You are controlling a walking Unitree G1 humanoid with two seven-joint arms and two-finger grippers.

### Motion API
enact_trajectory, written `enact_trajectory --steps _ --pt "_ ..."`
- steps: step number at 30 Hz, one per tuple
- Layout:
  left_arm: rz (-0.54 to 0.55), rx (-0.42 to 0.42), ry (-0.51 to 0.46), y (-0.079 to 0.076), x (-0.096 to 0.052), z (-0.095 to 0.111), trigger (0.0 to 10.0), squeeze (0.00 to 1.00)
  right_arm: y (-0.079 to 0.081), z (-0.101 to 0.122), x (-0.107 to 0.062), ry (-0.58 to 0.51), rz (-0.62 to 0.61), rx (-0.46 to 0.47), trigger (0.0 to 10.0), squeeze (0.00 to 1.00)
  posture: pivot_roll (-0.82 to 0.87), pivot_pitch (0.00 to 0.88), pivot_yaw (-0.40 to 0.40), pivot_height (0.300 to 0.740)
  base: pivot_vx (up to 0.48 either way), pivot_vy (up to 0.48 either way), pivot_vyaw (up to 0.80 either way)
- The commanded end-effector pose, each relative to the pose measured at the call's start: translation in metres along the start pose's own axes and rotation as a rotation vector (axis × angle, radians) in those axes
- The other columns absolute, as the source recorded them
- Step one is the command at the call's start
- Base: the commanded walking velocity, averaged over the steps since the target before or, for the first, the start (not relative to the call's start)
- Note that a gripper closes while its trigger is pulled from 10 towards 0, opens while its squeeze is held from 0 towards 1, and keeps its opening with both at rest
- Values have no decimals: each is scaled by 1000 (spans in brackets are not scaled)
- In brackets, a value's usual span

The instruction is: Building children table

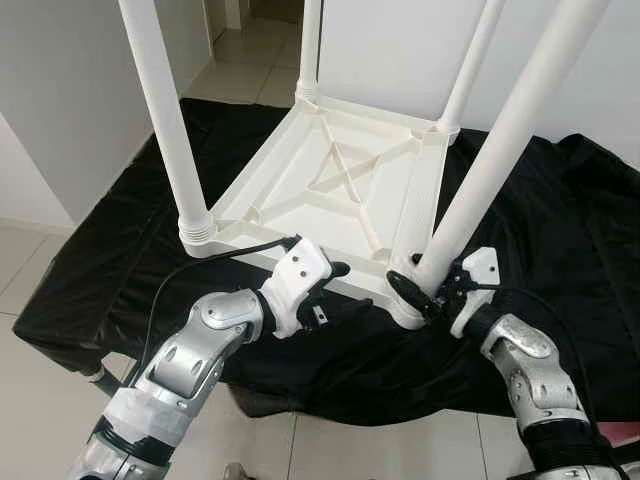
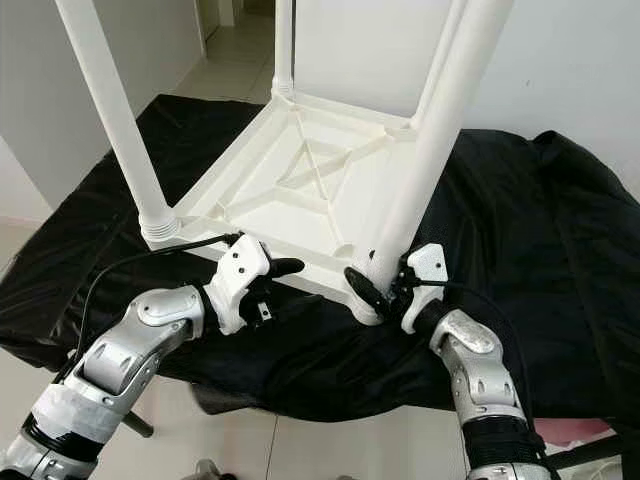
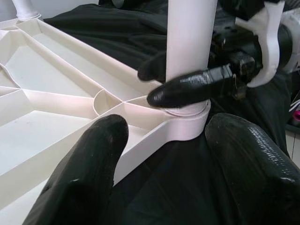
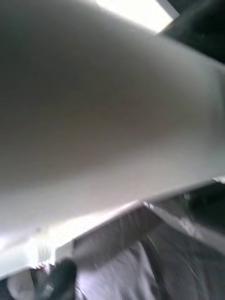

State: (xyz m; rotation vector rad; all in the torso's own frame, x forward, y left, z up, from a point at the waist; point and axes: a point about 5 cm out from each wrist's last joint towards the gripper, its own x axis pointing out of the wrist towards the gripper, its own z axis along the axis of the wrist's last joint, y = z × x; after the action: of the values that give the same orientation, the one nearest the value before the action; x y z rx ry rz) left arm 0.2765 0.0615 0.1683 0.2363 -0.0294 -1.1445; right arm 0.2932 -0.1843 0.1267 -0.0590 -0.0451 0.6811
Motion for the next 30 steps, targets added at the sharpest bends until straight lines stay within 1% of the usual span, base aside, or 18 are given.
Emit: enact_trajectory --steps 1,7,8,13,14,15,16,18,21,24,25,26,28,29,30 --pt "-60 1 6 -3 1 0 10000 0 3 -4 1 15 27 2 0 0 -54 21 -45 740 0 0 0" --pt "-64 4 7 -4 2 0 10000 0 4 -5 0 12 29 1 0 0 -59 19 -40 740 0 0 0" --pt "-65 5 10 -3 2 -1 10000 0 5 -5 -2 9 13 4 10000 0 -64 17 -39 740 0 0 0" --pt "-64 7 13 -1 1 -2 10000 0 8 -2 -4 -8 -29 16 10000 0 -64 16 -42 740 0 0 0" --pt "-61 9 14 -1 1 -2 10000 0 9 0 -4 -20 -68 -1 10000 0 -63 14 -45 740 0 0 0" --pt "-61 9 14 -1 1 -2 10000 0 9 0 -4 -20 -68 -1 10000 0 -63 14 -45 740 0 0 0" --pt "-60 10 14 0 1 -2 10000 0 10 1 -5 -29 -96 -16 10000 0 -63 14 -45 740 0 0 0" --pt "-50 13 17 1 0 -2 10000 0 17 1 -5 -32 -158 -14 10000 0 -62 13 -47 740 0 0 0" --pt "-47 17 21 1 -1 -3 10000 0 29 2 -4 -35 -239 16 10000 0 -59 12 -48 740 0 0 0" --pt "-47 17 21 1 -1 -3 10000 0 32 2 -3 -33 -255 19 10000 0 -58 12 -48 740 0 0 0" --pt "-48 17 23 1 -2 -3 10000 0 35 3 -3 -31 -340 29 10000 0 -61 11 -47 740 0 0 0" --pt "-48 18 24 1 -2 -3 10000 0 35 3 -3 -29 -377 37 10000 0 -61 11 -47 740 0 0 0" --pt "-48 18 24 1 -2 -3 10000 0 35 3 -3 -29 -377 37 10000 0 -61 11 -47 740 0 0 0" --pt "-48 20 25 2 -1 -3 10000 0 39 5 -2 -35 -463 63 10000 0 -63 10 -47 740 0 0 0" --pt "-48 20 25 2 -1 -3 10000 0 39 5 -2 -35 -463 63 10000 0 -63 10 -47 740 0 0 0"
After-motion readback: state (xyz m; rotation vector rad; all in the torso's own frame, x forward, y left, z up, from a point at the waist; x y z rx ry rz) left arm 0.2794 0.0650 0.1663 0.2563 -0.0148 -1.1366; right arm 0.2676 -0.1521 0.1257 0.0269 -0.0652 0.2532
